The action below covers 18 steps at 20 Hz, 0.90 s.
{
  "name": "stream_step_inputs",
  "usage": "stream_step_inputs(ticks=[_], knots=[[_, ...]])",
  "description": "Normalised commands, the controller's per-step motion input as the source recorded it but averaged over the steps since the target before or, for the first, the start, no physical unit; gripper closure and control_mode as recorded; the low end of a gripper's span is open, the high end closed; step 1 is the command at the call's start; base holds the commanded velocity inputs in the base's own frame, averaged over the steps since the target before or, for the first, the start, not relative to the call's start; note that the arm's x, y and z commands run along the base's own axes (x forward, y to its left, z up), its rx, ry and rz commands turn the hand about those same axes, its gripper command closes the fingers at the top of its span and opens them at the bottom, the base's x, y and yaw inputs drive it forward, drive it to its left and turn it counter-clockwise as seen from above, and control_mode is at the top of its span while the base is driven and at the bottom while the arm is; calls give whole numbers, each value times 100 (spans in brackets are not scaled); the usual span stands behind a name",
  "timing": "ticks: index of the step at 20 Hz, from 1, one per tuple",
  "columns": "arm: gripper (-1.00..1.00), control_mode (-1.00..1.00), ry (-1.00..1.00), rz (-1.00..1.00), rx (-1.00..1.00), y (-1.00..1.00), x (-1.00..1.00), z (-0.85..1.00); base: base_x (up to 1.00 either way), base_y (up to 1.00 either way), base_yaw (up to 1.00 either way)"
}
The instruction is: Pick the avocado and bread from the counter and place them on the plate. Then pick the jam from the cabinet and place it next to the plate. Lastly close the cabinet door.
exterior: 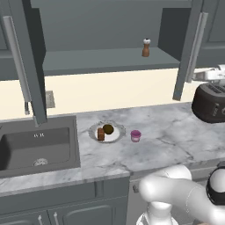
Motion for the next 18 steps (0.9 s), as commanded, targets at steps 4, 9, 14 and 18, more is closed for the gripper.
stream_step_inputs(ticks=[4, 9, 14, 18], knots=[[-100, -100, 1, -22, -4, 64, 8, 0, 0, 0, 0], [-100, -100, 3, -20, -5, 70, 38, 0, 0, 0, 0], [-100, -100, 5, -14, -3, 69, 69, 0, 0, 0, 0], [-100, -100, 9, -9, 0, 47, 76, 0, 0, 0, 0]])
